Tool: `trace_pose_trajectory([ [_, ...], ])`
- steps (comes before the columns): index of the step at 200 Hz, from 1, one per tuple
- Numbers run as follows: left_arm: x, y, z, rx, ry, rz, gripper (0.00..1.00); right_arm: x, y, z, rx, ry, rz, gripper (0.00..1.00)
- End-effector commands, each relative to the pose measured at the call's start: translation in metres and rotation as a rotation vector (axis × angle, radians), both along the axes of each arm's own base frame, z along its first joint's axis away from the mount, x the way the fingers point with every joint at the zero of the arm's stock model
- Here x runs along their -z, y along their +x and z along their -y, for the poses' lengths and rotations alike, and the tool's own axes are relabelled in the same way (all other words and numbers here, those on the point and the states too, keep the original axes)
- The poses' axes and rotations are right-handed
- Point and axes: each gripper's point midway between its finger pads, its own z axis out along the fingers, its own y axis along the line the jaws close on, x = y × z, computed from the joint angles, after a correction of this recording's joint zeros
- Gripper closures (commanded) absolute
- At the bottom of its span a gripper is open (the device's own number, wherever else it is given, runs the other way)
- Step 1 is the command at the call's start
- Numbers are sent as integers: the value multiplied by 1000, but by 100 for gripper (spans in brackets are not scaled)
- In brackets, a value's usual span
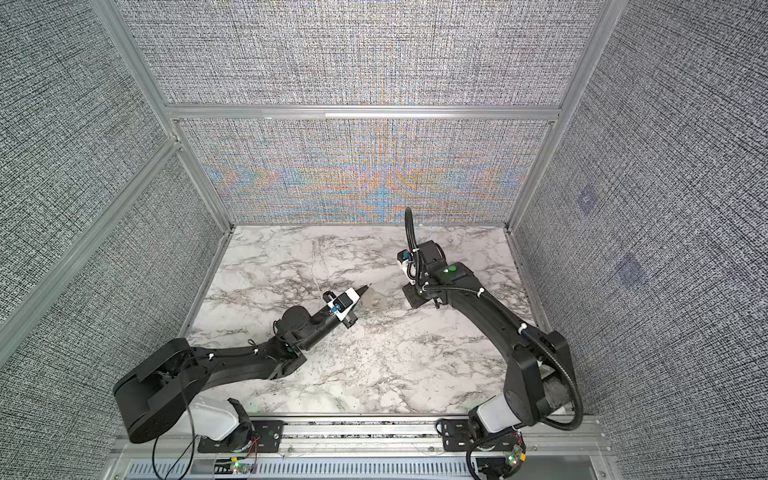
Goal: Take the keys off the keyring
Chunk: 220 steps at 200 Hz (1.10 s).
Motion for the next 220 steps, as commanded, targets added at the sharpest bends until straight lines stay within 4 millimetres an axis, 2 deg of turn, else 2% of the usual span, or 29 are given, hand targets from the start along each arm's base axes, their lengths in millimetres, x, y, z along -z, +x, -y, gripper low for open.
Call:
trace_pose_trajectory([
  [1,6,7,-21,-104,49,-9,100,15,14,-14,-51,48,5,100],
  [24,14,8,-41,-165,88,-43,100,42,18,-11,-37,28,-61,100],
  [47,25,13,-62,-196,87,-106,100,58,26,-10,-7,46,-102,100],
  [67,33,13,-71,-204,102,-132,100,72,33,-5,35,50,-135,100],
  [118,49,21,-77,-223,104,-174,100,97,43,4,97,38,-190,99],
  [165,65,28,-70,-216,135,-228,100,103,48,15,149,76,-237,84],
  [220,73,31,-57,-172,148,-254,100,103,55,34,206,91,-244,69],
])
